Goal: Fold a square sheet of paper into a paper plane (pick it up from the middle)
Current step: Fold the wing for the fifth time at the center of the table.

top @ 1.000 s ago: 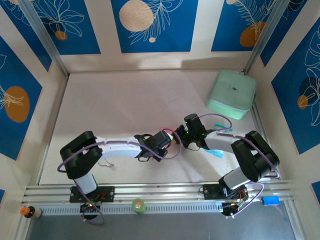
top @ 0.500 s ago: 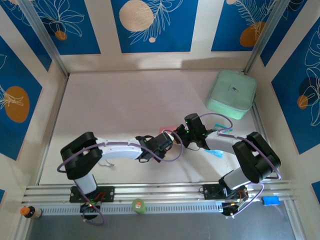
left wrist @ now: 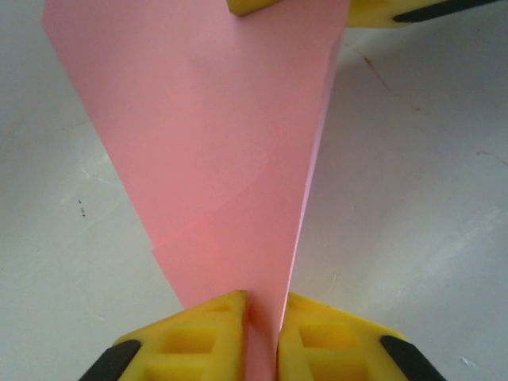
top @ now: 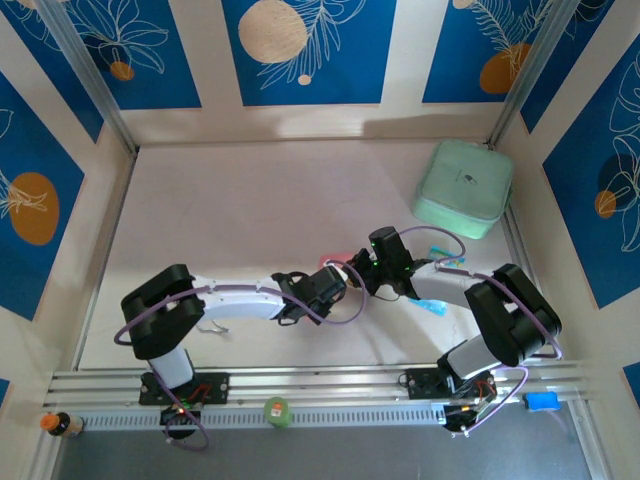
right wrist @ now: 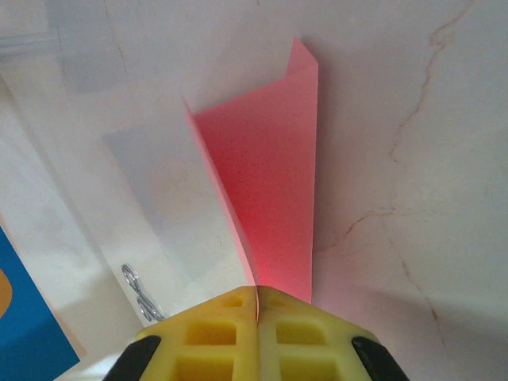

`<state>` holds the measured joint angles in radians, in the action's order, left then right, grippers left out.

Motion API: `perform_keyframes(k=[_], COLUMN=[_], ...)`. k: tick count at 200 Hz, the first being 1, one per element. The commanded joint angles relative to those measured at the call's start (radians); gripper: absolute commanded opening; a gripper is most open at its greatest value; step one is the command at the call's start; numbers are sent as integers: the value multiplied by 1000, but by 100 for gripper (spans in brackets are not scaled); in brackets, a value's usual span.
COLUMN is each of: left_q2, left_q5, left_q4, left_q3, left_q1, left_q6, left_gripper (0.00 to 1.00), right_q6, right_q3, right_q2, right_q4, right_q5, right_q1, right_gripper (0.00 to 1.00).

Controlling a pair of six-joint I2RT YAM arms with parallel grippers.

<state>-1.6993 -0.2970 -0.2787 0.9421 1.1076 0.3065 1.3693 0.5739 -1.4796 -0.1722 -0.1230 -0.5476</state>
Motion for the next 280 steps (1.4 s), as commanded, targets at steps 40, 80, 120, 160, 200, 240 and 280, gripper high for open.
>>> perform_keyframes(k=[40,80,120,160,200,240,280], left_q2=[-3,12,31,11,8,-11,-12], left_q5=[-38,-23,-19,-23,-18,9,102], left_q4=[-28,-9,16,-5,-3,13,121], left_q3=[15,16,-3,12,9,7,-36], left_q1=[11,11,11,11,10,0,-16], left_q6=[8,20,24,31,43,60,45], left_gripper=[13,18,19,12,12,9,9], right_q6=[-10,-2,2,1,-17,-117,-186], right_q3=[4,-7,-7,-6,-7,-15,-42], right_q2=[19,10,7,8,24,126,299], right_q4=[8,-12,-12,-13,8,149,301], right_q5=[-9,-10,-9,-10,-2,41,110], right_q1=[-1,-3,-3,-5,-5,32,80], right_gripper=[1,1,0,0,7,30,40])
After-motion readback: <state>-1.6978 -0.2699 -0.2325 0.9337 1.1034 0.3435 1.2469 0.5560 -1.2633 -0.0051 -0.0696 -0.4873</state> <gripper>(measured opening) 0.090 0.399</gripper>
